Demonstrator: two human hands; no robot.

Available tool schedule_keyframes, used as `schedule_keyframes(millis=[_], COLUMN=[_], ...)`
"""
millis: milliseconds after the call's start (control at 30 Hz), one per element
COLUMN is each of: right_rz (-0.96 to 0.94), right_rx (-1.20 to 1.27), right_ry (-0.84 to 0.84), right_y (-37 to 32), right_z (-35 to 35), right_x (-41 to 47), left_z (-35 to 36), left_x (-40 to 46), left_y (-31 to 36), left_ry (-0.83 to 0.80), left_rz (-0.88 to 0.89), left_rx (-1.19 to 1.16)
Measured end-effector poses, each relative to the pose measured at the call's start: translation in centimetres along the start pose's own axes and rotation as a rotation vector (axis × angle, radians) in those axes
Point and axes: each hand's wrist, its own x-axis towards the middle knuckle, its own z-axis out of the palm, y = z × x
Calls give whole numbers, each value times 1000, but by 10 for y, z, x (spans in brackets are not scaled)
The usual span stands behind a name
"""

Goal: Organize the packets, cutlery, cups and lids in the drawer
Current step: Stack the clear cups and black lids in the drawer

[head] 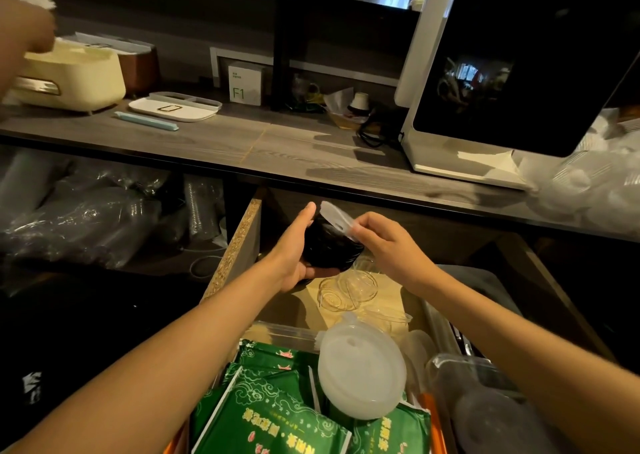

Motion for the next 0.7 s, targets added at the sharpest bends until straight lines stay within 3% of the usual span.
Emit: schedule_keyframes(millis=[233,400,467,600,700], right_rz=[-60,-135,-85,174,240], right_rx=[145,-95,-266,-507,-548], right_ry=[220,411,365,78,-46], right_y=[-11,-14,-8,20,36], right_z=[-10,-34,-41,-40,-31], right_x=[-1,-8,-12,-15,-15], left_z=[3,0,-1,0,-1], left_x=[0,1,2,2,6], left_y=[0,1,1,0,-3], left_ry=[77,155,165,169,156], left_rz=[-31,-18,-18,-2,31], left_rx=[-29,-77,-99,-74,6])
